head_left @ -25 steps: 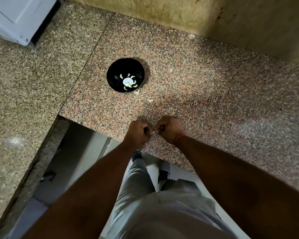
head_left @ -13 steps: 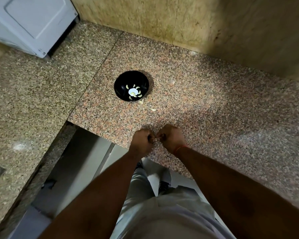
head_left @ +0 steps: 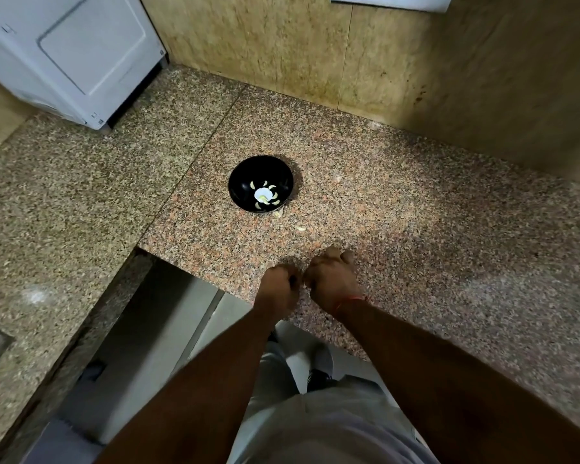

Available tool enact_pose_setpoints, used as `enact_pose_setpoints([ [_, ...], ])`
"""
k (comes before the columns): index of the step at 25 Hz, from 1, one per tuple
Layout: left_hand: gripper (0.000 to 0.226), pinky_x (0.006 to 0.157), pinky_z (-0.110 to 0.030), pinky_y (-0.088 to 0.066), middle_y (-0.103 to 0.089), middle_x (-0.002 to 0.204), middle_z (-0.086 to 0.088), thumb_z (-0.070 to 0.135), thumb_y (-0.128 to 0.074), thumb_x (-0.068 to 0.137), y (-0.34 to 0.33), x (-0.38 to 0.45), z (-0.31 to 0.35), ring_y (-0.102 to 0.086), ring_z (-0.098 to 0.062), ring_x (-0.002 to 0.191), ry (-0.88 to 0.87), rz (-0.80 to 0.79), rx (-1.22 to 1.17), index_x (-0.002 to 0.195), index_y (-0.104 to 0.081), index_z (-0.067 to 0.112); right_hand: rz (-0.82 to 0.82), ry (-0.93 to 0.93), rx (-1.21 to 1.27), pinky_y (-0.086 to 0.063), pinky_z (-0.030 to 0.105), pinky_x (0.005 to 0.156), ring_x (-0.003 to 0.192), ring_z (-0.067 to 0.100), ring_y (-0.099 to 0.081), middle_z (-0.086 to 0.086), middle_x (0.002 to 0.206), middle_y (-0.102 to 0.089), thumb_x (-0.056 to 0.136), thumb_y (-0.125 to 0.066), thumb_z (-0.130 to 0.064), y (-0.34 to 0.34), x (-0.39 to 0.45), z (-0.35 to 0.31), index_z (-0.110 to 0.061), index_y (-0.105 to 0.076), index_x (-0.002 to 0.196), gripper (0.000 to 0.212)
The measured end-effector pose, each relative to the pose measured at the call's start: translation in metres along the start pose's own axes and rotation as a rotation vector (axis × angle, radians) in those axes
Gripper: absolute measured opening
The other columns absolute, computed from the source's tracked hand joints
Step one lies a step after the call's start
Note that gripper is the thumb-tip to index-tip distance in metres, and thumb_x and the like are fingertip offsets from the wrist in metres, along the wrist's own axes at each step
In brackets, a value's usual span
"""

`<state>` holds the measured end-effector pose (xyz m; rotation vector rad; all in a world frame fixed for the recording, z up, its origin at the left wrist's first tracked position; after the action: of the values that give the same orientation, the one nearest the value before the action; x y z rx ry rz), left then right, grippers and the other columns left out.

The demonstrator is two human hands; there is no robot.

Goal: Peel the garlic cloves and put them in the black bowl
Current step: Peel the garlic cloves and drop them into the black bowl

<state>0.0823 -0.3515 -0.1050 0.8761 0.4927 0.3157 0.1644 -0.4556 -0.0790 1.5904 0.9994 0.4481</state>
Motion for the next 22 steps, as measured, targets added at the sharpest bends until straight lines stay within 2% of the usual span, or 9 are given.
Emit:
enact_pose_setpoints([
  [1,0.016,0.066,-0.027,-0.049,-0.069,0.076,-0.001,0.003,-0.062,0.081,0.001,0.0,0.0,-0.059,-0.02,0.067,-0.009,0.014,-0.005,0.077,-0.072,0.015,-0.012,0.011,0.071,-0.034,0.039,0.096,0.107,0.017,-0.05,-0.012,0.095,-0.067,0.086,-0.067,-0.017,-0.002,0.002,0.001,-0.029,-0.078,0.091,0.017],
  [3,0.018,0.062,-0.007,-0.037,-0.07,0.076,0.001,0.002,-0.065,0.081,0.006,0.0,0.001,-0.057,-0.013,0.065,-0.029,0.032,-0.05,0.075,-0.074,0.016,-0.032,0.014,0.224,-0.05,0.033,0.085,0.093,0.016,-0.06,-0.005,0.093,-0.069,0.09,-0.068,-0.017,-0.008,0.004,0.004,-0.026,-0.08,0.09,0.014],
  [5,0.02,0.062,0.0,-0.033,-0.071,0.078,0.004,0.001,-0.067,0.081,0.008,0.001,0.002,-0.057,-0.007,0.066,-0.065,0.001,-0.083,0.076,-0.077,0.018,-0.005,-0.003,0.3,-0.056,0.03,0.075,0.077,0.013,-0.061,-0.003,0.087,-0.069,0.089,-0.068,-0.011,-0.011,0.005,0.008,-0.021,-0.08,0.082,0.017],
  [9,0.021,0.065,-0.005,-0.04,-0.076,0.082,0.004,0.002,-0.071,0.08,0.005,0.009,-0.006,-0.069,-0.01,0.071,-0.09,-0.094,-0.122,0.079,-0.079,0.021,0.045,0.028,0.361,-0.058,0.033,0.069,0.069,0.017,-0.063,0.001,0.079,-0.07,0.081,-0.075,-0.004,-0.013,0.007,0.013,-0.016,-0.078,0.072,0.015],
  [13,0.017,0.065,-0.015,-0.049,-0.074,0.075,0.005,0.003,-0.072,0.074,0.002,0.011,-0.008,-0.067,-0.009,0.066,-0.156,-0.052,-0.146,0.073,-0.077,0.019,-0.021,-0.033,0.357,-0.06,0.035,0.069,0.072,0.017,-0.066,-0.004,0.081,-0.069,0.08,-0.073,-0.012,-0.026,0.018,0.023,-0.02,-0.077,0.074,0.01],
  [18,0.018,0.062,-0.015,-0.04,-0.069,0.071,0.006,0.003,-0.067,0.072,-0.001,0.008,-0.003,-0.062,-0.012,0.064,-0.158,0.036,-0.047,0.068,-0.072,0.02,-0.057,-0.078,0.394,-0.062,0.037,0.07,0.073,0.017,-0.068,-0.003,0.083,-0.072,0.082,-0.07,-0.011,-0.03,0.019,0.025,-0.021,-0.077,0.075,0.014],
  [20,0.023,0.064,-0.016,-0.045,-0.07,0.07,0.006,0.0,-0.071,0.078,0.0,0.006,-0.009,-0.064,-0.012,0.063,-0.099,-0.009,-0.178,0.07,-0.073,0.022,-0.079,-0.059,0.476,-0.061,0.036,0.074,0.075,0.017,-0.069,-0.001,0.084,-0.074,0.079,-0.078,-0.005,-0.02,0.017,0.024,-0.021,-0.079,0.076,0.016],
  [22,0.017,0.057,-0.024,-0.052,-0.069,0.063,-0.002,-0.001,-0.073,0.088,0.0,0.004,-0.016,-0.062,-0.018,0.053,0.105,-0.126,-0.499,0.077,-0.075,0.012,-0.117,-0.074,0.593,-0.061,0.033,0.077,0.078,0.013,-0.069,-0.001,0.086,-0.074,0.077,-0.083,-0.002,-0.008,0.017,0.026,-0.017,-0.079,0.08,0.016],
])
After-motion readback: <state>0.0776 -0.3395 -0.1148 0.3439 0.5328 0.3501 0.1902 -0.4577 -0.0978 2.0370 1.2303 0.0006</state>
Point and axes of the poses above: each hand's wrist, its own x-axis towards the middle knuckle, its own y-axis out of the back of the hand, z = x × y, the point moved 6 cm from there along x, towards the middle knuckle
